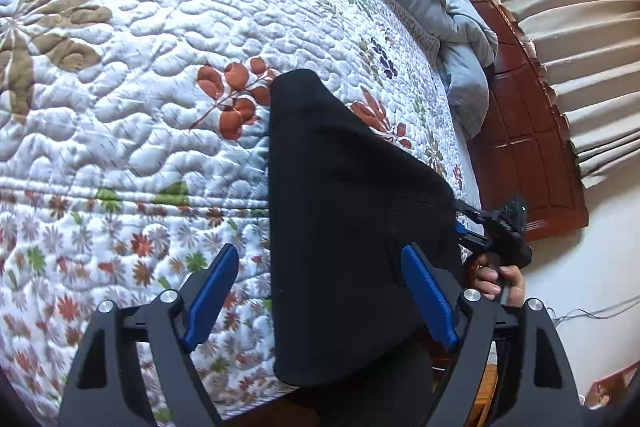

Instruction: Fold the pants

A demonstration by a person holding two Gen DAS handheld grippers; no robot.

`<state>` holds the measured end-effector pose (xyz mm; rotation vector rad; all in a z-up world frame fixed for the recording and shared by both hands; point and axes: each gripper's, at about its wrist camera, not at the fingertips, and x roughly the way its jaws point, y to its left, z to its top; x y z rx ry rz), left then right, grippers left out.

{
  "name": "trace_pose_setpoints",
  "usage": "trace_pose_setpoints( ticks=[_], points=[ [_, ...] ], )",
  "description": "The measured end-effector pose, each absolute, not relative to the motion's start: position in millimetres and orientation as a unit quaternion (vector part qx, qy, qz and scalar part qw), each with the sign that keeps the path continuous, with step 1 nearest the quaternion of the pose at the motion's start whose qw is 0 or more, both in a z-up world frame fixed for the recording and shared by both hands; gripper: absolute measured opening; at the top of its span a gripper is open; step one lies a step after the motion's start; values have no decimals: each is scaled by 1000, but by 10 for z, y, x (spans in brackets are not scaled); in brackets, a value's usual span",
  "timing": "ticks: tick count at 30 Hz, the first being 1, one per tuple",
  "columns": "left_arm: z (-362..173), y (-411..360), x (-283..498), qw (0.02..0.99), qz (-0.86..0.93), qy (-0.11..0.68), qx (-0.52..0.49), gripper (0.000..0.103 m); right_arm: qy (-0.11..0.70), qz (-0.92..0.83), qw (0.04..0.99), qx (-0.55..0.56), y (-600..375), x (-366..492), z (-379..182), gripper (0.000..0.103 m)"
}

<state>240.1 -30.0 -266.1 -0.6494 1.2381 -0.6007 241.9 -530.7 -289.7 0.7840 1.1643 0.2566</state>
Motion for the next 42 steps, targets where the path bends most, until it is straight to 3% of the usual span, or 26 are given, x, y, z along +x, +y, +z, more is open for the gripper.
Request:
trace_pose_setpoints(
  ticks=[2,3,9,12,27,29,30,31,32,35,42],
  points=[
    [-2712,-315,2453,716,-283,565,-297,84,535,133,742,381,-5416,2329,-2917,86],
    [-2755,-327,2491,707,-292,569,-303,84,540,146,731,392,-5440,2299,-2951,88],
    [-3007,-348,2657,668,-301,595,-331,87,589,213,673,394,-5195,2362,-3179,91],
    [-3079,-315,2692,650,-305,596,-360,90,604,224,673,364,-5058,2431,-3212,101],
    [-3199,-723,2843,610,-333,634,-341,93,631,279,645,329,-4672,2608,-3262,101],
    [-3171,-742,2826,625,-318,637,-319,79,630,275,651,321,-4626,2600,-3261,99],
    [-3163,-749,2825,631,-311,641,-306,62,631,271,658,310,-4602,2587,-3239,98],
    [-3164,-748,2809,636,-306,642,-298,55,632,266,666,296,-4564,2580,-3222,90],
    [-3169,-729,2795,639,-304,642,-297,53,633,257,675,281,-4521,2572,-3210,71],
    [-3187,-695,2777,643,-295,640,-301,48,625,249,686,276,-4500,2512,-3185,56],
    [-3068,-717,2714,662,-276,636,-284,37,616,218,707,271,-4328,2453,-3079,42]
  ],
)
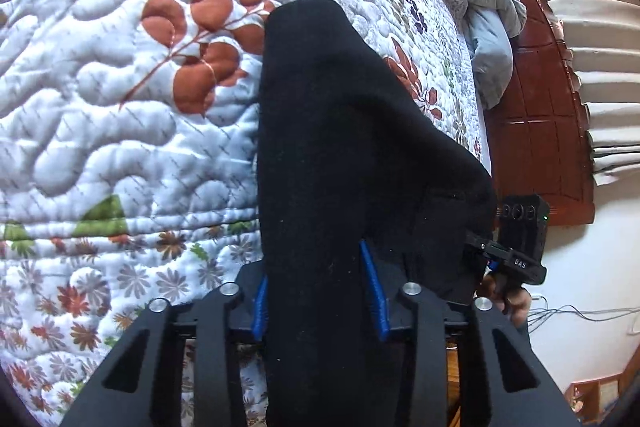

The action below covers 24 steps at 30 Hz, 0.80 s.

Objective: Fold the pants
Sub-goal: 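Lift the folded black trousers with both grippers, bringing the grippers toward each other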

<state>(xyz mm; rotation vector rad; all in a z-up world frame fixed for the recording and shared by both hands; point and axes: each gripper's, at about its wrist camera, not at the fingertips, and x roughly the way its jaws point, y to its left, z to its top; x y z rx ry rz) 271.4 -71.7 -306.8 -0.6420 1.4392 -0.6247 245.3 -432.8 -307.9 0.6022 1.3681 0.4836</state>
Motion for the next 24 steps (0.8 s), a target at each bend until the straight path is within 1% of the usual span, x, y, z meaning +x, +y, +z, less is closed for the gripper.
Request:
trace_pose_setpoints(
  ticks=[3,6,15,19,24],
  points=[
    [-2943,-754,2673,679,-268,631,-265,32,609,203,721,262,-4242,2407,-2939,38],
    [-2733,-781,2616,698,-263,620,-245,30,598,201,734,252,-4171,2333,-2743,36],
    [-1837,-527,2353,752,-262,567,-209,30,562,232,762,224,-3880,2237,-2077,35],
    [-1480,-290,2323,772,-248,551,-198,30,554,249,767,207,-3590,2380,-1831,35],
    [-1173,76,2367,793,-230,529,-195,30,544,276,767,198,-3228,2697,-1616,35]
  ],
)
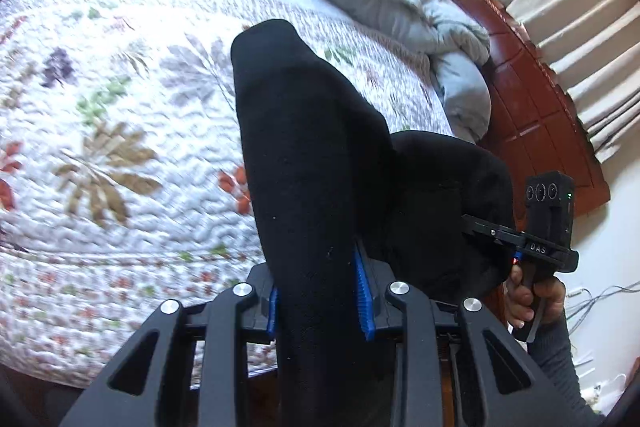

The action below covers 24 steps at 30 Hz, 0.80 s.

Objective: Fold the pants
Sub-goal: 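Lift the folded black trousers with both grippers, bringing the grippers toward each other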

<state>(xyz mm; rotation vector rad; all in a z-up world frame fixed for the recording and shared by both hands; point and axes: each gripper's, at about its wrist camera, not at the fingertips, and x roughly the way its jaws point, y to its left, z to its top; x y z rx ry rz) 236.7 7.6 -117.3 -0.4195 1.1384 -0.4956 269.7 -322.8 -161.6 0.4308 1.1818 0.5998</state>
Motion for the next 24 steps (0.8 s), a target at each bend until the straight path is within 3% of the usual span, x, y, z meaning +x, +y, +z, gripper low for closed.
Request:
trace_pose_setpoints(
  ticks=[8,24],
  points=[
    [-1024,674,2634,813,-191,517,-190,30,547,312,757,173,-2445,3313,-1600,36],
    [-1531,1708,3702,817,-134,534,-170,30,566,334,735,167,-1286,4615,-2187,36]
  ],
)
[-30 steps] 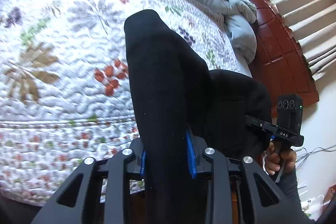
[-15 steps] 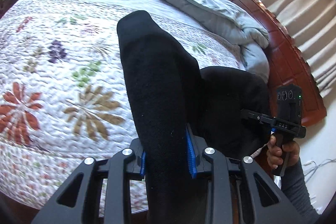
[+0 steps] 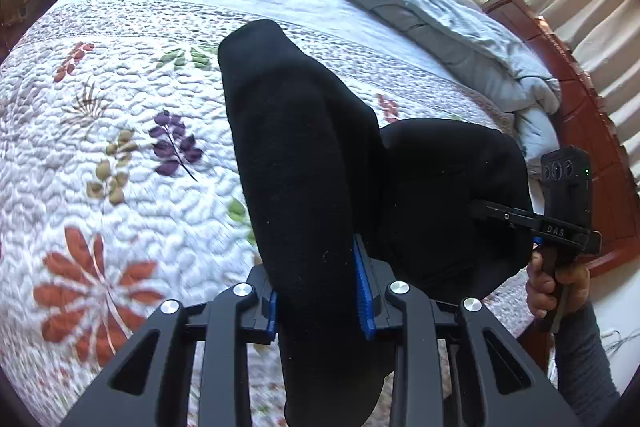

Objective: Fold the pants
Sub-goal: 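Lift the folded black trousers with both grippers, bringing the grippers toward each other, then lower the folded trousers onto the quilt and open both grippers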

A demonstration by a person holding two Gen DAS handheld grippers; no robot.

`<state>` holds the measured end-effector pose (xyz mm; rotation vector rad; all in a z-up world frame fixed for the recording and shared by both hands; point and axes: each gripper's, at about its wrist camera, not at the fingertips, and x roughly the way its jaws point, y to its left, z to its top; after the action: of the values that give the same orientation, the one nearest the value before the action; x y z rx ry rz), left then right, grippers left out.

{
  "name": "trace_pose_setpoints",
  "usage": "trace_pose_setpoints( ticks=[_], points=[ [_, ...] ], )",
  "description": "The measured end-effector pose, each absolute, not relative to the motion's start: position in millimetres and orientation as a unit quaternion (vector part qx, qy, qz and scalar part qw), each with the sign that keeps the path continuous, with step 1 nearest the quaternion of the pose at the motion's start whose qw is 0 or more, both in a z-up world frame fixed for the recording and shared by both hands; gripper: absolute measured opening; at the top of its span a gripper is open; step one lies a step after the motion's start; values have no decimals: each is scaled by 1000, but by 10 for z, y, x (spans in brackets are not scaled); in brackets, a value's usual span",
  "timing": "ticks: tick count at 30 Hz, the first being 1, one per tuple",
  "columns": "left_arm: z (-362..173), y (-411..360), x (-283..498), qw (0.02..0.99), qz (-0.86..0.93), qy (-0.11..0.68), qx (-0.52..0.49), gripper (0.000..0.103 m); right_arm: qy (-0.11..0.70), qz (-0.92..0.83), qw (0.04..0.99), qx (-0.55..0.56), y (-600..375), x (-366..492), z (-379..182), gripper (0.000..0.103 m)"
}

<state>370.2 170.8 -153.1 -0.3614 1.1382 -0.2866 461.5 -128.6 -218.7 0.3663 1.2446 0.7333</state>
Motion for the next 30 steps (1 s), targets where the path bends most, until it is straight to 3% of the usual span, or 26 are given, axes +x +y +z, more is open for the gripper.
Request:
trace_pose_setpoints(
  ticks=[17,21,25,30],
  points=[
    [-2602,2072,4602,764,-132,597,-206,30,613,316,695,205,-1111,5455,-3047,36],
    [-2777,2153,4614,753,-143,599,-231,36,622,312,678,237,-1209,5482,-3224,39],
    [-2989,2352,4561,737,-155,590,-292,52,631,310,663,257,-1294,5479,-3413,55],
    [-2743,2700,4331,778,-116,534,-310,54,619,287,690,240,-1404,5452,-3165,69]
  ],
)
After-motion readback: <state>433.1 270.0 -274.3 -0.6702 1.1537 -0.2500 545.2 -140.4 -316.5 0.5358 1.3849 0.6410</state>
